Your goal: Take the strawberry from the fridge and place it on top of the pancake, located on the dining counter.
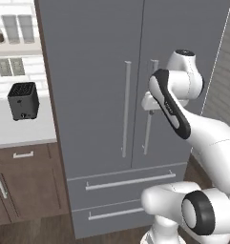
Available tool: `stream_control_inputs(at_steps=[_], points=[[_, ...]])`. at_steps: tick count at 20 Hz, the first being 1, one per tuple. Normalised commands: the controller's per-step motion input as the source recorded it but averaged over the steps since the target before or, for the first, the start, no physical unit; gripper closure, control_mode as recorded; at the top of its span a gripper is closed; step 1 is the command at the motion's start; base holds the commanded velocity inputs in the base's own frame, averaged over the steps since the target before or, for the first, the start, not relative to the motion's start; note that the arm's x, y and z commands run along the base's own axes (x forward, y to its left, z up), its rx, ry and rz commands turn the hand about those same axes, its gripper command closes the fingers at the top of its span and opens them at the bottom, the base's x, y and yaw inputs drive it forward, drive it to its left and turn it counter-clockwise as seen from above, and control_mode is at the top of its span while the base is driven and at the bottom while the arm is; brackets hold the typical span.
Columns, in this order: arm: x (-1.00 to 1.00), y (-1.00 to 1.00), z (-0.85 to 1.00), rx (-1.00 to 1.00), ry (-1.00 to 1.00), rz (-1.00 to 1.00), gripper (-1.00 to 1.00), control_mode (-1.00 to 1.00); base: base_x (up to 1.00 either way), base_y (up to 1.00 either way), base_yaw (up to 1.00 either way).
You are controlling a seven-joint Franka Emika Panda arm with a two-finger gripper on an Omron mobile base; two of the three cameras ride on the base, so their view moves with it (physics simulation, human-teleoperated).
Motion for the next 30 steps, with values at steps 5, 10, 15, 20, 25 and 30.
stream_control_inputs(at_steps=[5,10,15,20,25,30], points=[[0.00,0.00,0.00,0.00,0.00,0.00,-1.00,1.00,-0.44,0.01,0.00],[0.03,-0.02,0.00,-0.06,-0.27,-0.02,-1.00,-1.00,0.00,0.00,-0.01],[0.79,-0.06,0.00,-0.08,-0.46,-0.03,-1.00,-1.00,0.00,0.00,0.00],[0.41,-0.20,0.02,0.03,-0.24,0.01,-1.00,-1.00,0.00,0.00,0.00],[0.74,-0.16,0.00,0.19,-0.07,0.00,-1.00,-1.00,0.00,0.00,0.00],[0.78,0.06,-0.01,0.09,-0.01,-0.10,-1.00,-1.00,0.00,0.00,0.00]])
